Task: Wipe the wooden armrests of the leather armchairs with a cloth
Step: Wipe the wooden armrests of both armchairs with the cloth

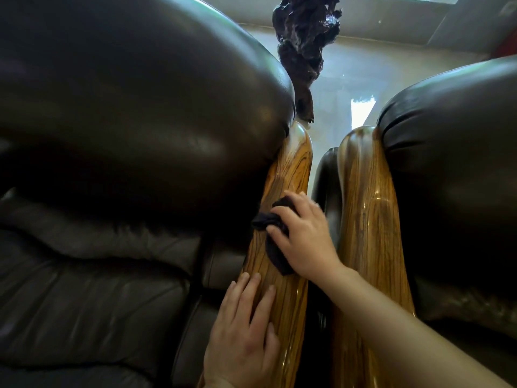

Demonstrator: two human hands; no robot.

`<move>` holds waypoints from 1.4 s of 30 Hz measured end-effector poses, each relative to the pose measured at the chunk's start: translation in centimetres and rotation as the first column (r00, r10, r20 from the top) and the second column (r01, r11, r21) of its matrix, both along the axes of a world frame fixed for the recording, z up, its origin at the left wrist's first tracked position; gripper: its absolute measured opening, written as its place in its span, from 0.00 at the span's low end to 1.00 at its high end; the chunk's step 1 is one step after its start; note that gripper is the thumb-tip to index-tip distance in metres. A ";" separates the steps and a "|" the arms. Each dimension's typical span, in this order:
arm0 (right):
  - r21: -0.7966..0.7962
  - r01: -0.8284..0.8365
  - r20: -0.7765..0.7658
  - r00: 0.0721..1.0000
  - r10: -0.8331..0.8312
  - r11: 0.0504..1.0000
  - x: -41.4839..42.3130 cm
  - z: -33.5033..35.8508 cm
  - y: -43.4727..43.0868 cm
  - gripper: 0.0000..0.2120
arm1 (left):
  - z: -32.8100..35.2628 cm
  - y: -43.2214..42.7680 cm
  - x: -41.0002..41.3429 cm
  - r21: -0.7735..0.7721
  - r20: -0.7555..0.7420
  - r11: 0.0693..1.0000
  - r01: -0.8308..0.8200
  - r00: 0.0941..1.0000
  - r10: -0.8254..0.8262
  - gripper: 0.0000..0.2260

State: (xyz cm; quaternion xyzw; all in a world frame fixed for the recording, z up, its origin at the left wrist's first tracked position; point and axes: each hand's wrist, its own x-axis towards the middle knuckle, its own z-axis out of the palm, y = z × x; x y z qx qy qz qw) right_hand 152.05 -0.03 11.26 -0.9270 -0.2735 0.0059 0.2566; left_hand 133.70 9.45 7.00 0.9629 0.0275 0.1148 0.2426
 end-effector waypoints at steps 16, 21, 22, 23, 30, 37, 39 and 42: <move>-0.149 0.086 0.125 0.990 -0.067 0.985 1.6 -1.6 2.6 0.29 | 1.6 -0.6 2.4 0.149 -0.087 0.986 -0.074 0.992 0.088 0.20; -0.023 0.282 0.018 0.959 -0.281 0.959 4.5 -1.1 4.3 0.32 | 1.6 -0.5 5.2 0.139 -0.130 0.988 -0.063 0.988 0.081 0.27; 0.031 0.347 -0.035 0.938 -0.346 0.937 4.5 -1.3 4.3 0.33 | 1.5 -0.4 5.2 0.135 -0.140 0.989 -0.056 0.987 0.075 0.27; 0.083 0.408 -0.091 0.912 -0.400 0.909 4.4 -1.7 4.2 0.35 | 1.4 -0.3 5.2 0.136 -0.149 0.990 -0.043 0.987 0.064 0.28; 0.136 0.517 -0.269 0.841 -0.470 0.845 9.1 -2.3 4.0 0.34 | 1.2 0.0 5.1 0.127 -0.137 0.992 0.008 0.990 0.010 0.29; 0.067 0.462 -0.273 0.861 -0.429 0.885 15.9 -1.3 6.0 0.33 | 0.6 0.0 5.3 0.050 -0.023 0.999 -0.003 1.000 0.005 0.26; 0.077 0.387 -0.201 0.909 -0.366 0.919 15.4 -0.9 6.0 0.30 | 0.7 0.0 5.3 0.055 -0.018 0.998 -0.007 1.000 0.008 0.26; 0.094 0.236 -0.055 0.971 -0.232 0.967 11.5 -0.8 5.2 0.27 | 0.9 -0.1 5.2 0.068 -0.034 0.998 -0.003 0.999 0.006 0.26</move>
